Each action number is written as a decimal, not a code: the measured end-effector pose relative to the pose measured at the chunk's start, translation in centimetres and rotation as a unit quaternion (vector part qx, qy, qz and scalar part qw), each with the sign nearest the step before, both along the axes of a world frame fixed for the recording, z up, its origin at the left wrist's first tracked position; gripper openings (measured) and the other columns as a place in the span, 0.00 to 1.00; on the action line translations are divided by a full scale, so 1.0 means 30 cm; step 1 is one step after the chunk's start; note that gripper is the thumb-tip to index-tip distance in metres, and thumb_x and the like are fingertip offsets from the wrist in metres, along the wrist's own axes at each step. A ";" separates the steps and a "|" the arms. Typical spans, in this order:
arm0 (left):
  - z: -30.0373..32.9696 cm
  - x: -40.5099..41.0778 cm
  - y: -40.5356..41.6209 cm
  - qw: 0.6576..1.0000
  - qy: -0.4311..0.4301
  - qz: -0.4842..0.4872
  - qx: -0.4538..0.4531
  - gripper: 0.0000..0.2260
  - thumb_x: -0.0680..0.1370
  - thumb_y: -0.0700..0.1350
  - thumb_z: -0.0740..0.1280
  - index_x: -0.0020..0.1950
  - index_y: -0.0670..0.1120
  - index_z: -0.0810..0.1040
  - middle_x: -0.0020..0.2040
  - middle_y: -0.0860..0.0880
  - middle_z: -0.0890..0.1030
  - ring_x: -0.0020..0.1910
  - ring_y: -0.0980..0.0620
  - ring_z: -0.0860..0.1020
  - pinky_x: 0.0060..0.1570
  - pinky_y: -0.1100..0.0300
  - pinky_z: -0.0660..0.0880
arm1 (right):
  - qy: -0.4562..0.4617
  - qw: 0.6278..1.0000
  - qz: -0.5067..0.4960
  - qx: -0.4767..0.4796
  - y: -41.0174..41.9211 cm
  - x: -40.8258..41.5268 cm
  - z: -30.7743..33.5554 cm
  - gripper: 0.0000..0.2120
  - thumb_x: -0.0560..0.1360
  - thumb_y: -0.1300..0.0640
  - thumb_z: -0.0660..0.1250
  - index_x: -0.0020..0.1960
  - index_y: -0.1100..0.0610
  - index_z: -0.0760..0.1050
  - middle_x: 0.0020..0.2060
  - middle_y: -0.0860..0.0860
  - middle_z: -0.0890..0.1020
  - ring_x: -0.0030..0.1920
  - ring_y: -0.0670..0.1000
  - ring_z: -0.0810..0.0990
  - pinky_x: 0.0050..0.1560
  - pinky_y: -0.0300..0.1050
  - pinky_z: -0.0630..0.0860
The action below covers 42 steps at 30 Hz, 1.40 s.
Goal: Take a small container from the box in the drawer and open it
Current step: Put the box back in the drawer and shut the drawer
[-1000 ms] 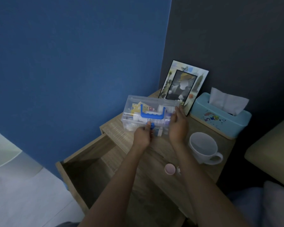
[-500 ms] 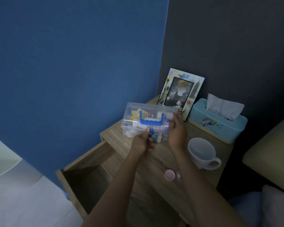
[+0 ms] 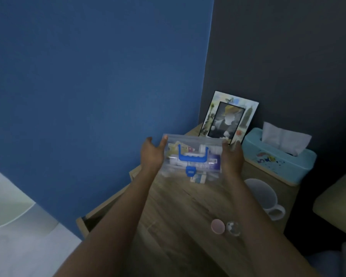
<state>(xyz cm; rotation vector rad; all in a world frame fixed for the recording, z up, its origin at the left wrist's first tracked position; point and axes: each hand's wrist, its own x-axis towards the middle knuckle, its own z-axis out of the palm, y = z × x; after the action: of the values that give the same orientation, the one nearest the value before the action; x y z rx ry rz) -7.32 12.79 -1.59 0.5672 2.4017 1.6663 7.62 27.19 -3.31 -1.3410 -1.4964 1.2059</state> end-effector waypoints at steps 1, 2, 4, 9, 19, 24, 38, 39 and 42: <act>-0.007 -0.013 0.016 0.998 -0.052 -0.024 0.011 0.25 0.77 0.55 0.66 0.65 0.37 0.73 0.65 0.42 0.77 0.66 0.44 0.74 0.58 0.62 0.67 | -0.002 0.998 0.010 -0.054 0.022 -0.005 0.000 0.28 0.79 0.47 0.60 0.74 0.59 0.64 0.70 0.58 0.71 0.69 0.59 0.72 0.69 0.53 0.69; -0.013 -0.022 0.028 0.994 -0.098 -0.050 0.013 0.24 0.78 0.54 0.65 0.65 0.36 0.74 0.65 0.41 0.77 0.66 0.43 0.74 0.60 0.60 0.68 | 0.002 0.993 0.020 -0.117 0.035 -0.009 0.005 0.28 0.78 0.46 0.61 0.72 0.61 0.66 0.67 0.60 0.74 0.65 0.60 0.75 0.66 0.55 0.72; -0.029 -0.035 0.038 0.982 -0.158 -0.103 -0.003 0.21 0.79 0.55 0.63 0.58 0.36 0.78 0.58 0.41 0.79 0.61 0.43 0.76 0.56 0.57 0.70 | 0.026 0.976 0.052 -0.208 0.042 -0.008 0.013 0.26 0.79 0.46 0.61 0.68 0.64 0.71 0.63 0.63 0.78 0.60 0.62 0.79 0.63 0.58 0.74; -0.012 -0.038 -0.010 0.979 -0.158 -0.125 -0.019 0.19 0.79 0.54 0.62 0.54 0.38 0.80 0.52 0.40 0.79 0.53 0.44 0.78 0.56 0.52 0.73 | 0.054 0.975 0.051 -0.207 -0.030 0.010 0.011 0.21 0.80 0.47 0.58 0.62 0.63 0.75 0.51 0.60 0.82 0.46 0.59 0.82 0.52 0.55 0.78; 0.092 -0.062 -0.317 0.985 -0.144 -0.093 -0.021 0.17 0.77 0.58 0.63 0.38 0.45 0.76 0.39 0.49 0.78 0.37 0.52 0.76 0.38 0.59 0.71 | 0.115 0.969 0.032 -0.215 -0.408 0.025 0.099 0.19 0.79 0.42 0.57 0.57 0.54 0.77 0.46 0.54 0.82 0.46 0.56 0.83 0.52 0.57 0.80; 0.123 -0.076 -0.503 0.983 -0.162 -0.082 -0.034 0.14 0.77 0.57 0.64 0.39 0.48 0.76 0.38 0.53 0.77 0.35 0.57 0.74 0.32 0.63 0.67 | 0.124 0.966 0.005 -0.226 -0.654 0.035 0.100 0.22 0.79 0.41 0.57 0.59 0.57 0.77 0.47 0.54 0.82 0.48 0.55 0.83 0.53 0.55 0.80; -0.087 -0.066 -0.717 0.968 -0.151 -0.179 -0.088 0.20 0.80 0.50 0.63 0.66 0.39 0.74 0.65 0.40 0.77 0.65 0.42 0.75 0.61 0.56 0.69 | 0.190 0.952 -0.069 -0.230 -1.092 0.118 -0.089 0.18 0.80 0.49 0.57 0.67 0.53 0.71 0.55 0.52 0.81 0.51 0.48 0.82 0.51 0.47 0.80; -0.104 -0.064 -0.712 0.967 -0.145 -0.187 -0.095 0.20 0.80 0.50 0.63 0.66 0.40 0.74 0.65 0.42 0.77 0.65 0.43 0.74 0.62 0.55 0.69 | 0.186 0.952 -0.072 -0.231 -1.095 0.122 -0.106 0.18 0.80 0.49 0.57 0.67 0.53 0.70 0.55 0.52 0.80 0.51 0.48 0.82 0.50 0.47 0.79; -0.155 -0.065 -0.693 0.965 -0.128 -0.202 -0.109 0.18 0.79 0.51 0.63 0.65 0.42 0.75 0.63 0.43 0.76 0.63 0.45 0.74 0.68 0.49 0.68 | 0.178 0.951 -0.079 -0.241 -1.099 0.125 -0.162 0.18 0.81 0.51 0.56 0.69 0.54 0.69 0.56 0.53 0.79 0.52 0.48 0.81 0.46 0.42 0.77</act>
<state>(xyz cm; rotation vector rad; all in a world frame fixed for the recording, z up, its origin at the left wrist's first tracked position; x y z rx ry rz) -9.27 -7.98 -6.24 0.6980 2.0738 1.2081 11.38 -5.79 -8.15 -1.4181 -0.8518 1.6715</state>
